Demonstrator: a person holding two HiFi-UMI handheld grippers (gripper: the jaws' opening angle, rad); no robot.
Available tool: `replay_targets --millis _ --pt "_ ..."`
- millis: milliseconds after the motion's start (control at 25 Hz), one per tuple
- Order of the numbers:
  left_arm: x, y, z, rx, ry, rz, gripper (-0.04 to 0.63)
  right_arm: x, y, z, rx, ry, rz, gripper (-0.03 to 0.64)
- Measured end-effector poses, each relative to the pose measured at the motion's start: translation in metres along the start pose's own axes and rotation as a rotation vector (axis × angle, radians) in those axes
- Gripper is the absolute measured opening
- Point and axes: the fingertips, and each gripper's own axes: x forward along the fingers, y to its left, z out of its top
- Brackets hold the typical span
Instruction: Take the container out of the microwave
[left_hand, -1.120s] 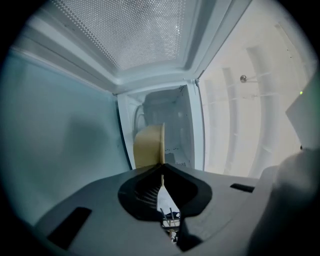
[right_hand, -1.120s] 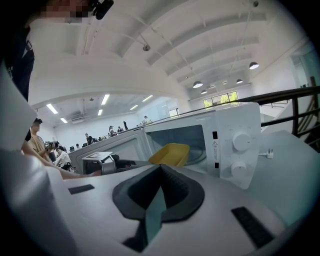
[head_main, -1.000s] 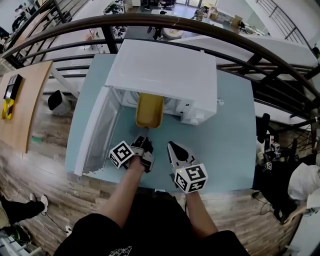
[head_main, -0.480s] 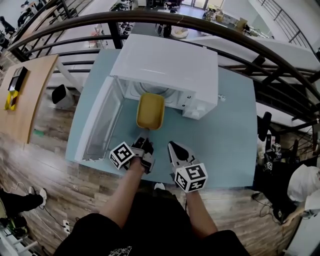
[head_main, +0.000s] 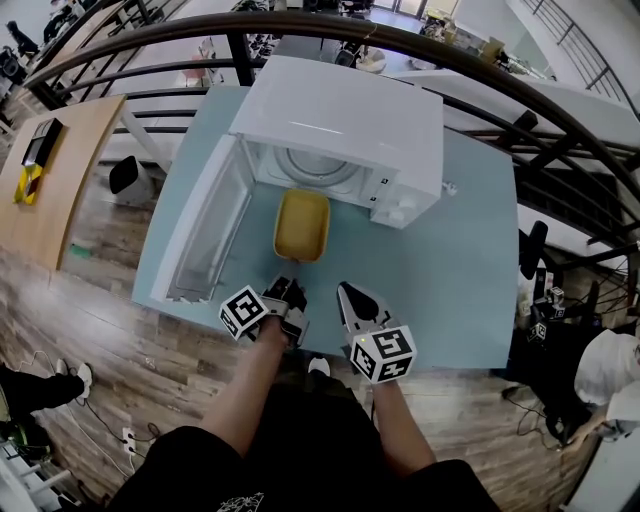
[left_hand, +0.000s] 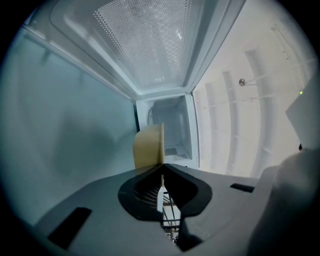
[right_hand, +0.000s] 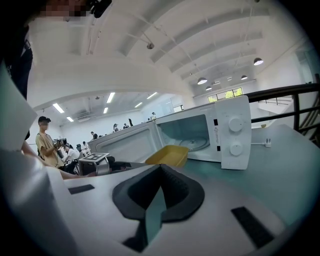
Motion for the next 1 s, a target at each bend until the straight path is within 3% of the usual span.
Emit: replay_targets --millis 1000 --pt "-0.029 0.048 -0.031 -0.064 -0.007 0.064 0.021 -0.024 -0.005 -0.043 0.017 0.07 0.018 0.006"
